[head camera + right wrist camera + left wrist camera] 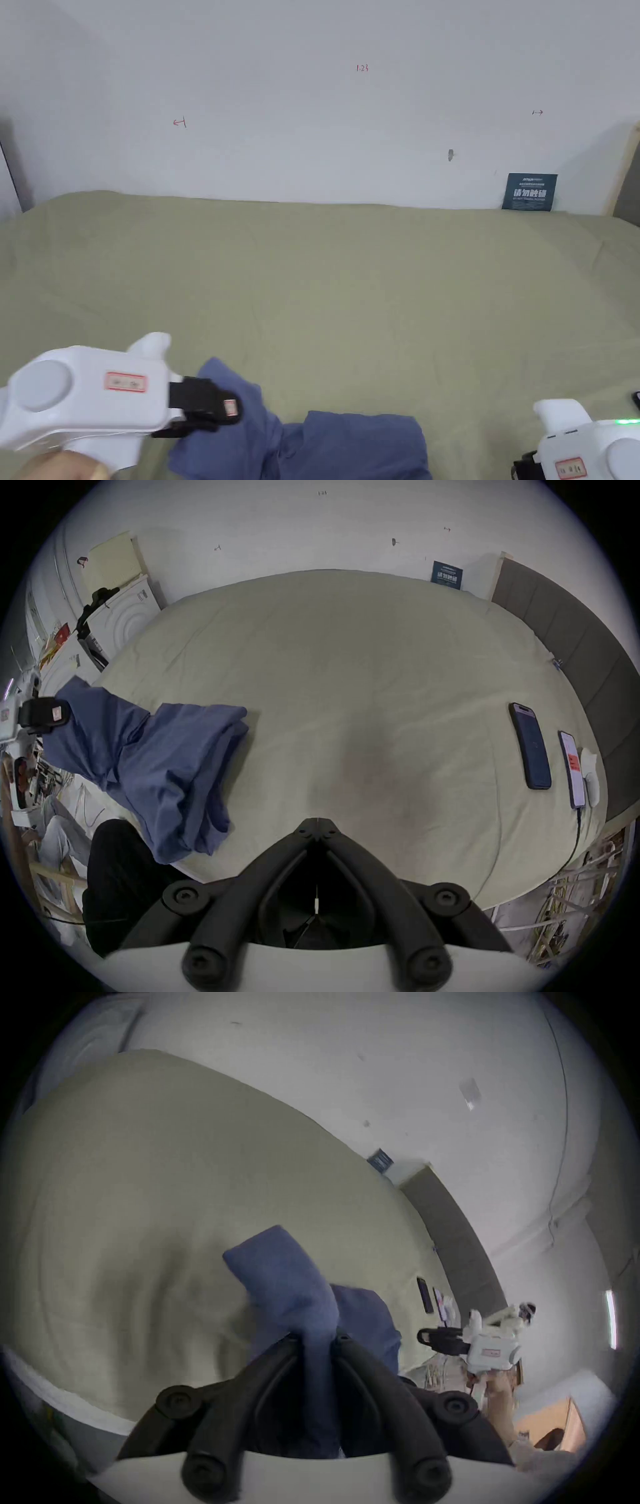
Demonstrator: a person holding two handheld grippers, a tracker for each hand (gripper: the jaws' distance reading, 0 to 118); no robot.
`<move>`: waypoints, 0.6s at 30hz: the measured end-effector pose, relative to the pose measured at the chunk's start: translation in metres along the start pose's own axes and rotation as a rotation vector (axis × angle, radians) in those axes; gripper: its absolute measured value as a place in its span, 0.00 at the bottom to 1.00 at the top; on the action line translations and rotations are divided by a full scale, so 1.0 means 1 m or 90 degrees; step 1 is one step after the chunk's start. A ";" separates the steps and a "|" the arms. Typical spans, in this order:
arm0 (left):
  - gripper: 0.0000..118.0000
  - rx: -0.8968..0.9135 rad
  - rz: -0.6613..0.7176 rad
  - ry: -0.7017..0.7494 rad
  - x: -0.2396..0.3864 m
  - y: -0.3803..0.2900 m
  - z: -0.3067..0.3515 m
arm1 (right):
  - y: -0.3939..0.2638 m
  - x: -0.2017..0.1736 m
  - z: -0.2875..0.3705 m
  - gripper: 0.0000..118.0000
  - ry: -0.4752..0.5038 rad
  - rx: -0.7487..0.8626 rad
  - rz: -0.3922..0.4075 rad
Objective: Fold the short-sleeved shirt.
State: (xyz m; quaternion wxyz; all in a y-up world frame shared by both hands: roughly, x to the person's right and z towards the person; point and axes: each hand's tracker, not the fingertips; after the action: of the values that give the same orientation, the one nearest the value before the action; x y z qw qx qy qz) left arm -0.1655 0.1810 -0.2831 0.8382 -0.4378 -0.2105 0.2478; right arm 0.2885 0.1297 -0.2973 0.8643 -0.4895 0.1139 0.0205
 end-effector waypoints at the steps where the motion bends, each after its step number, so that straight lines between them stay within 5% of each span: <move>1: 0.08 -0.017 -0.015 -0.020 0.017 -0.001 -0.015 | -0.002 0.002 0.000 0.00 -0.003 -0.003 0.000; 7: 0.12 -0.120 -0.052 -0.092 0.072 -0.001 -0.108 | -0.010 0.016 -0.005 0.00 -0.015 -0.019 -0.008; 8: 0.21 -0.130 -0.052 -0.101 0.077 -0.002 -0.119 | -0.011 0.018 -0.005 0.00 -0.016 -0.020 -0.011; 10: 0.79 -0.142 -0.040 -0.133 0.080 -0.003 -0.136 | -0.012 0.022 -0.008 0.00 -0.016 -0.022 -0.017; 11: 0.92 -0.144 -0.032 -0.144 0.085 -0.008 -0.141 | -0.012 0.024 -0.008 0.00 -0.015 -0.023 -0.020; 14: 0.91 -0.133 -0.011 -0.180 0.078 -0.006 -0.138 | -0.014 0.027 -0.009 0.00 -0.012 -0.024 -0.026; 16: 0.81 -0.114 -0.004 -0.194 0.072 -0.006 -0.130 | -0.015 0.028 -0.009 0.00 -0.012 -0.023 -0.029; 17: 0.65 -0.094 0.000 -0.203 0.066 -0.006 -0.126 | -0.015 0.028 -0.008 0.00 -0.011 -0.021 -0.029; 18: 0.28 -0.069 0.003 -0.208 0.060 -0.007 -0.122 | -0.015 0.028 -0.007 0.00 -0.009 -0.019 -0.031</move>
State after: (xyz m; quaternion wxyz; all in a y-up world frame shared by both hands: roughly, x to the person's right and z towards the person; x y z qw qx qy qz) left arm -0.0470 0.1365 -0.3341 0.7671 -0.4369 -0.3561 0.3063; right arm 0.3171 0.1132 -0.2942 0.8581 -0.5044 0.0956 0.0049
